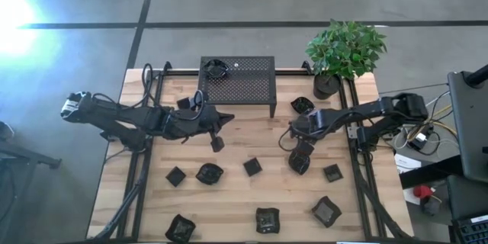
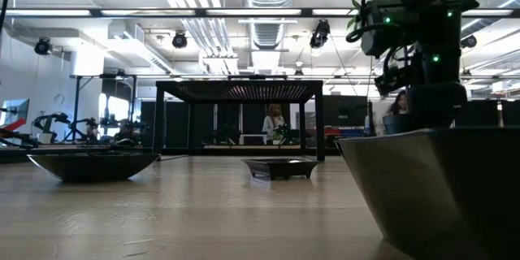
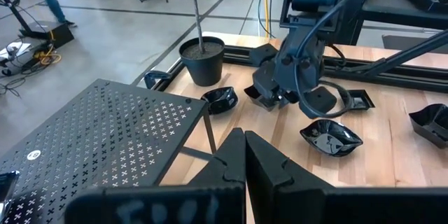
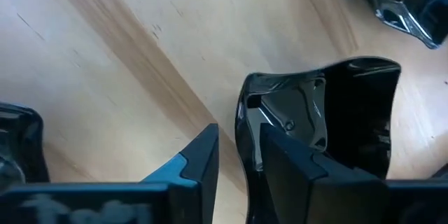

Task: Pick & Place Mini shaped plates
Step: Put the distorted square plate on the shelf

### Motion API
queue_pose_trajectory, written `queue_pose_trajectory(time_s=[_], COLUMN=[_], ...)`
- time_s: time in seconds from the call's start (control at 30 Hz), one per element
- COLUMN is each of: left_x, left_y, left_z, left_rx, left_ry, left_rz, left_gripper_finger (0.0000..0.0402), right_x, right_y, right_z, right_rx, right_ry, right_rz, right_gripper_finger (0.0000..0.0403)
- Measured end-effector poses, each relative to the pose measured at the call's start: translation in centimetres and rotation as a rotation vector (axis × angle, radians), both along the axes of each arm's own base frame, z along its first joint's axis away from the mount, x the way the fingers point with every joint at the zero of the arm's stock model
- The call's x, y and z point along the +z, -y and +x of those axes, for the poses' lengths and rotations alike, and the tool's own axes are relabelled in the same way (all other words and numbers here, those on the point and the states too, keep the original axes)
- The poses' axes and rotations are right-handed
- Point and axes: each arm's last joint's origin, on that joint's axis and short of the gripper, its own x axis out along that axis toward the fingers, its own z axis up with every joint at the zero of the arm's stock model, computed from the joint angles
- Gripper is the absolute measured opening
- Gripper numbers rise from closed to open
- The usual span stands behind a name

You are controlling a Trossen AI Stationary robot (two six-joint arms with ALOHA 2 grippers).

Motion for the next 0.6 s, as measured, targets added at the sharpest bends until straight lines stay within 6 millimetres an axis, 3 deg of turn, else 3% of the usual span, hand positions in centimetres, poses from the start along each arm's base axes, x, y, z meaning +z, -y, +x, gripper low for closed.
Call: queue_pose_trajectory(time_s=[0.23,0.37,0.43,0.6], left_x=[0.0,0.0,0.0,0.0], left_y=[0.0,0.0,0.0,0.0], left_z=[0.0,0.0,0.0,0.0], left_rx=[0.000,0.001,0.001,0.001], left_ry=[0.000,0.001,0.001,0.001], left_rz=[-0.001,-0.002,-0.002,-0.002], left_gripper_finger=[0.0000,0.0000,0.0000,0.0000], right_x=[-1.1,-1.4,-1.4,-0.7], right_y=[0.0,0.0,0.1,0.1], right_z=[0.5,0.7,0.7,0.6], right_rx=[0.041,0.097,0.120,0.152], right_ry=[-0.046,-0.055,-0.058,-0.038], right_rz=[0.000,-0.001,-0.005,-0.024], right_gripper_finger=[0.0084,0.0044,0.0018,0.0008])
